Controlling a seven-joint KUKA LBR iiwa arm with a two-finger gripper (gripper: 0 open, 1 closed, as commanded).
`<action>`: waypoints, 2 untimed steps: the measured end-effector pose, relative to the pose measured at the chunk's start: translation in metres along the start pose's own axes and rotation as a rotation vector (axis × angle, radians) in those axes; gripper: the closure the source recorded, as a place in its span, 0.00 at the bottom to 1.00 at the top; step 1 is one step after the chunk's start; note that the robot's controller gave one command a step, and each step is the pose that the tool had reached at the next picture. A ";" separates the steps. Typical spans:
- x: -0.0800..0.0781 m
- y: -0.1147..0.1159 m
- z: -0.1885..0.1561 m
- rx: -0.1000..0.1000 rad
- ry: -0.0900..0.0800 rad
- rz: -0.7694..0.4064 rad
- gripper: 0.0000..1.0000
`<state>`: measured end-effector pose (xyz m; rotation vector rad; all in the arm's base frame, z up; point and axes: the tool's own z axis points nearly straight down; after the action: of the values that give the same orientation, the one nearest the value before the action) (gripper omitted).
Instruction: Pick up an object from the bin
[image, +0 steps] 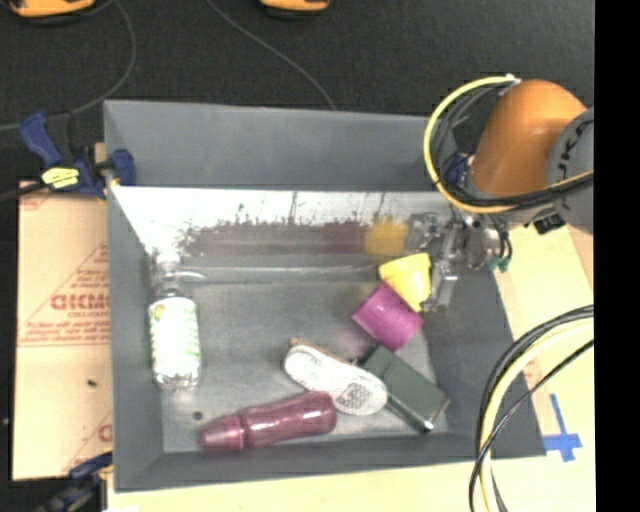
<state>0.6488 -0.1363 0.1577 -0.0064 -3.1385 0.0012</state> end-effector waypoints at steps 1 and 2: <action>-0.002 0.001 -0.006 0.001 -0.008 -0.004 0.00; 0.032 0.017 0.058 0.004 -0.018 0.062 0.00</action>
Offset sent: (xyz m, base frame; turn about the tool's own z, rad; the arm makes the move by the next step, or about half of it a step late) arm -0.0511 0.0253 -0.0877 0.0682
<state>0.6162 -0.1196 0.0997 -0.1036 -3.1551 0.0074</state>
